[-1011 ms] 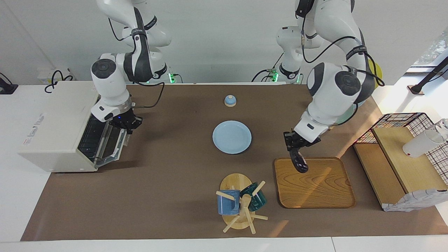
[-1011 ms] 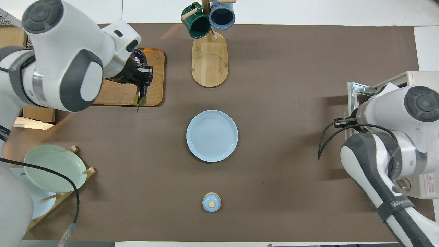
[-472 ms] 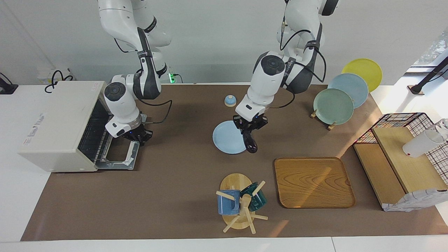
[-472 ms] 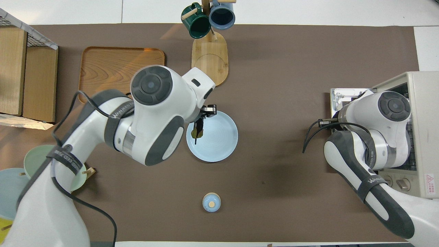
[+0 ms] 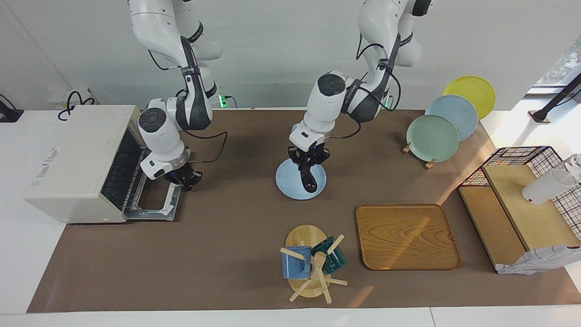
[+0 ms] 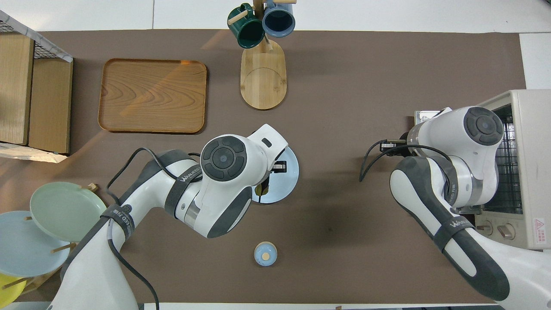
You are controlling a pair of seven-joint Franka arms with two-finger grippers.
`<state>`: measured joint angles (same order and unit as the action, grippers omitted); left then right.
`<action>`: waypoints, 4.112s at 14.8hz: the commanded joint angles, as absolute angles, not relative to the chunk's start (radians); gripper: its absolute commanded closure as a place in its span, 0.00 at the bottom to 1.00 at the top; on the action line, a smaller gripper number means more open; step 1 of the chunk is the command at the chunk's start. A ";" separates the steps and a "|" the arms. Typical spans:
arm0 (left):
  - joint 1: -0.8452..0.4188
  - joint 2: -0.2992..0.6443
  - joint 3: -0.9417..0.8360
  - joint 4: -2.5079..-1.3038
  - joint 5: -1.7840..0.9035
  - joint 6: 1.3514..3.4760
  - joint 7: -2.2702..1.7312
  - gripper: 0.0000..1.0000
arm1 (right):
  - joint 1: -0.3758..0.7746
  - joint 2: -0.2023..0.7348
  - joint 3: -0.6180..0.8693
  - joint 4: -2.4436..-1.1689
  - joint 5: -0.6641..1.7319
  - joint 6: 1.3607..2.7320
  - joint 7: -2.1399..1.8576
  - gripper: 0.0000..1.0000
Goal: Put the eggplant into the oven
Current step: 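Release the eggplant on the plate while the right gripper lowers the door, then grasp the eggplant with the right gripper while the left gripper withdraws, then lift the eggplant off the blue plate with the right gripper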
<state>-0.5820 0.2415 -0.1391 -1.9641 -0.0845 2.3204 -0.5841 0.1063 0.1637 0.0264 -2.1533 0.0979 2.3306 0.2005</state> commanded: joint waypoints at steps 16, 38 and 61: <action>-0.517 0.241 -0.112 -1.921 -0.089 2.231 -0.478 0.00 | 0.201 0.166 0.037 -2.025 0.121 2.243 0.236 0.00; -0.060 0.075 -0.110 -1.675 -0.032 1.767 -0.046 0.00 | 0.736 0.601 0.037 -1.525 -0.172 2.233 0.828 0.17; -0.057 0.022 -0.103 -1.680 -0.003 1.662 -0.051 0.00 | 0.762 0.578 0.037 -1.519 -0.276 2.076 0.767 1.00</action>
<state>-0.0603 0.0629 -0.1011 -1.6638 -0.0244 1.7064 -0.0572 0.7781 0.5938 0.0322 -1.5462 -0.2402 2.1501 0.8194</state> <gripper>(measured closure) 0.000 0.960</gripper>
